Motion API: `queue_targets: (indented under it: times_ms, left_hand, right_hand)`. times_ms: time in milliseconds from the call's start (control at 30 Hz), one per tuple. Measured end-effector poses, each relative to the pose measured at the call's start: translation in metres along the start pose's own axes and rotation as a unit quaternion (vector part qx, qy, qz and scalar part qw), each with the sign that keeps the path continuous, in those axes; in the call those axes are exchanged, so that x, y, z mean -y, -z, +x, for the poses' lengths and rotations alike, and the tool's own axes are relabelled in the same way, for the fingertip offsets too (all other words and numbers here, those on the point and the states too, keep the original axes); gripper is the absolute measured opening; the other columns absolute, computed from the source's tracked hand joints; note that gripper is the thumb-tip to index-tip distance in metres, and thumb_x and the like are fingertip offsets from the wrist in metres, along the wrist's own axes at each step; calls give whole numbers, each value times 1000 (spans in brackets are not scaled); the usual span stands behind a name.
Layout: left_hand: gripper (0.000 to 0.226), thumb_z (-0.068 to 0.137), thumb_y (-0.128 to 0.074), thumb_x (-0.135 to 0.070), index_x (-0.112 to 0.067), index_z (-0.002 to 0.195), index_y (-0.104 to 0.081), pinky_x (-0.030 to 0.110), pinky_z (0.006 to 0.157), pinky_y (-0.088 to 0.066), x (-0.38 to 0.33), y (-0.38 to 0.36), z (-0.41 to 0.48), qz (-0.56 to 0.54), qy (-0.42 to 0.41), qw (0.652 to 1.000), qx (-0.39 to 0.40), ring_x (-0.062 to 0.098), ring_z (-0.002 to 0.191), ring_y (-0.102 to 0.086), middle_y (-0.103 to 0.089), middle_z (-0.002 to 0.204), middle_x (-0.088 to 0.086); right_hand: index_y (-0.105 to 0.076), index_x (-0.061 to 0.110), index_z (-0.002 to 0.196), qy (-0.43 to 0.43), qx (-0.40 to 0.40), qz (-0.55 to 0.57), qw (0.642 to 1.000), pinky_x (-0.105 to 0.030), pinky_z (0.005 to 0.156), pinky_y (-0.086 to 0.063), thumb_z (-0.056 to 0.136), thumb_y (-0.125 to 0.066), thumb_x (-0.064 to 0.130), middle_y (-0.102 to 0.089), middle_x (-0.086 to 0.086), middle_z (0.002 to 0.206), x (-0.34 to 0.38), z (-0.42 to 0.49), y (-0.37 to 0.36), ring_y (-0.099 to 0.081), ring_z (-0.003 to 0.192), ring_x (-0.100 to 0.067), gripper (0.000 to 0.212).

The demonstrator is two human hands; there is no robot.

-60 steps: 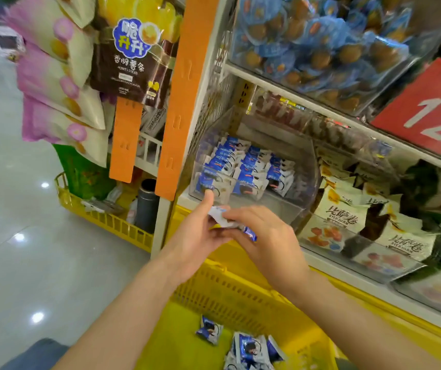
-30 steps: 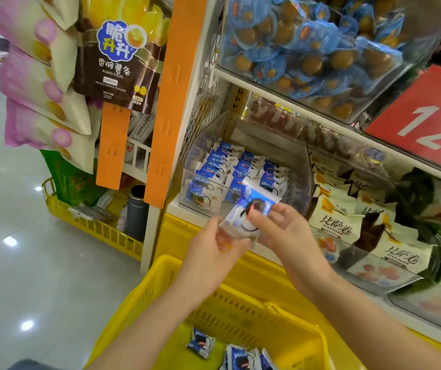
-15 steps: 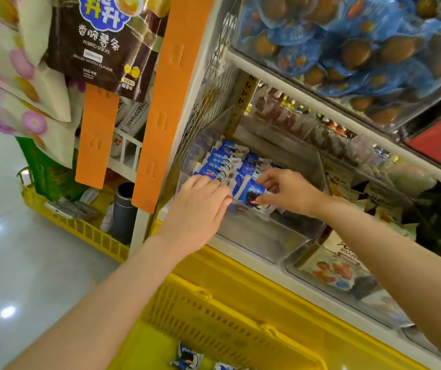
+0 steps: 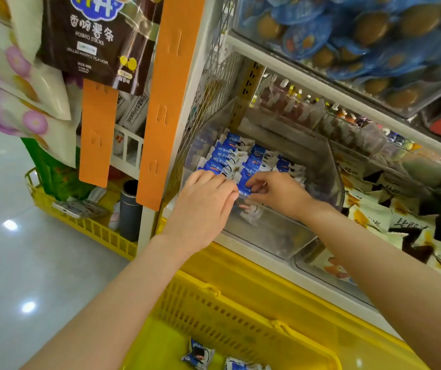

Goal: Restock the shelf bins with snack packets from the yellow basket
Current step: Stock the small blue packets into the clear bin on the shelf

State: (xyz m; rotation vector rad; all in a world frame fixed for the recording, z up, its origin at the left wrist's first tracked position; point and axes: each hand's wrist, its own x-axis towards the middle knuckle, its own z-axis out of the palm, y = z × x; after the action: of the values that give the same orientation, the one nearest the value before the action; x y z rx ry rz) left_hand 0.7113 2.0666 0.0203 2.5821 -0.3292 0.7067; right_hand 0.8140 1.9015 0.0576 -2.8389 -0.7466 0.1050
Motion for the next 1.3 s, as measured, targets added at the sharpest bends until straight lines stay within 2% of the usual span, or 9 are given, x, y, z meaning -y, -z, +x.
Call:
queue_targets:
  times_ms: [200,300,400,500,633,733,1033,1167,1300]
  left_hand:
    - [28,99,-35,-25,-19,113,-58,29,102,-23,-4,2,-3,-11,12,1000,4,16,109,-46,-60,112,-1]
    - [31,99,-34,-26,-18,124,-51,31,111,-18,-7,7,-7,-5,14,999,35,16,120,-42,-54,123,0]
    - [39,99,-33,-28,-20,137,-40,34,116,-16,-12,11,-16,6,21,998,63,16,135,-30,-42,141,0]
    - [42,97,-34,-29,-20,138,-38,31,114,-20,-23,10,-36,-7,31,998,49,14,137,-27,-36,145,-1]
    - [32,96,-42,-24,-15,125,-52,30,98,-34,-44,-10,-75,10,-21,998,59,19,116,-47,-52,123,2]
    - [31,98,-37,-27,-17,124,-51,31,94,-35,-51,-40,-106,20,-54,987,150,18,111,-46,-52,119,0]
    - [30,100,-31,-27,-16,124,-45,31,96,-32,-36,-156,-225,-5,55,900,432,19,117,-44,-47,125,2]
    - [32,100,-36,-26,-14,128,-45,30,94,-36,-34,-196,-274,-55,114,835,535,20,115,-47,-48,130,5]
    - [35,100,-38,-23,-10,131,-42,32,98,-37,-36,-224,-304,-92,182,782,589,23,119,-46,-46,132,9]
  right_hand:
    - [-61,20,105,-34,-86,84,992,-34,79,-51,98,-39,40,-67,0,96,20,-47,9,-62,85,-15,30]
    - [-53,25,122,-5,-81,35,996,-30,85,-49,98,-35,41,-64,3,109,27,-92,-4,-61,99,-13,33]
    - [-35,20,142,28,-121,-44,991,-24,111,-22,97,-38,38,-43,0,144,25,-129,-17,-37,133,-13,48]
    - [-31,17,144,35,-145,-62,987,-22,116,-6,98,-40,32,-30,1,151,20,-160,-27,-21,142,-12,50]
    - [-49,17,128,21,-147,24,989,-25,99,-38,95,-37,38,-52,1,123,12,-197,-51,-49,116,-13,41]
    - [-57,12,114,8,-163,41,986,-21,81,-42,94,-51,26,-57,0,103,0,-216,-84,-55,94,-12,25]
    - [-43,21,130,-150,139,75,976,-20,92,-37,100,-36,32,-47,3,128,-49,-273,-241,-47,117,-12,33]
    - [-46,27,112,-227,286,135,921,-26,77,-36,99,-42,31,-50,4,108,-54,-300,-291,-52,97,-10,14]
    - [-28,14,142,-255,350,145,889,-29,102,-37,92,-54,40,-35,-7,140,-57,-317,-318,-39,128,-22,61]
